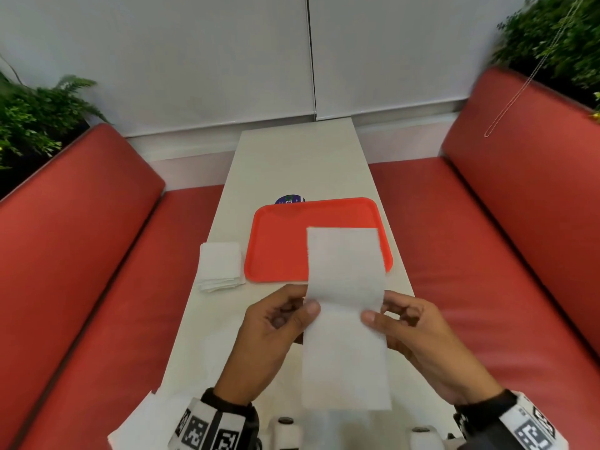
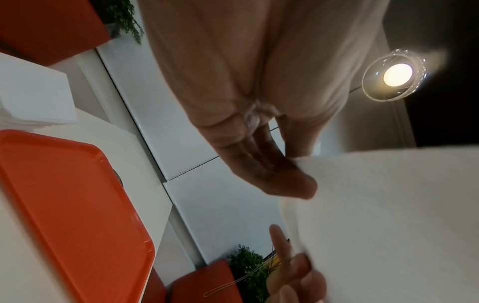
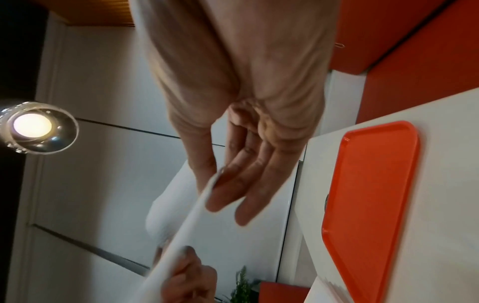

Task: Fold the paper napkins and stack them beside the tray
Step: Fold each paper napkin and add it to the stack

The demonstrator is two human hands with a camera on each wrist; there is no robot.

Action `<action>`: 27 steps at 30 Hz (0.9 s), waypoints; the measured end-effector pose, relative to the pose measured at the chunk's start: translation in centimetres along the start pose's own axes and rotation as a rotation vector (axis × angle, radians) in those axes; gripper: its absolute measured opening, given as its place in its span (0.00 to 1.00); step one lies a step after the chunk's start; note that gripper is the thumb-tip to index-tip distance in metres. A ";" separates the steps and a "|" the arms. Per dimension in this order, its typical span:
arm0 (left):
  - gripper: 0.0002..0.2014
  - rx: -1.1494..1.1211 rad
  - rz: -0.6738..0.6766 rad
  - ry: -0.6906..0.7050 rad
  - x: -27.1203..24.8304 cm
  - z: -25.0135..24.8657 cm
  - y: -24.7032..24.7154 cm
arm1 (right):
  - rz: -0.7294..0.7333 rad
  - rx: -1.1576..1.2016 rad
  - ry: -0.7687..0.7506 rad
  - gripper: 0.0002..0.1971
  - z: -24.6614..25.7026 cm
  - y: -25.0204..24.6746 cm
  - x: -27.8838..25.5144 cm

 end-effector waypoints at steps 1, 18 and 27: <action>0.07 0.010 0.010 0.001 0.1 -0.1 -0.2 | 0.027 0.004 0.009 0.15 0.3 0.3 0.0; 0.09 -0.080 -0.137 -0.095 0.5 0.5 -2.3 | -0.114 -0.289 -0.334 0.04 1.6 3.8 2.2; 0.14 -0.084 -0.263 -0.171 2.4 2.0 -5.4 | -0.192 -0.300 -0.177 0.24 1.4 7.2 7.1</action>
Point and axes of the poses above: each hand's wrist, its own x-axis towards the middle knuckle, its own y-axis out of the palm, z = x × y, the point moved 2 cm from there along x, towards the middle knuckle, and after that the axes turned 8 degrees about y, right-handed, at the moved point
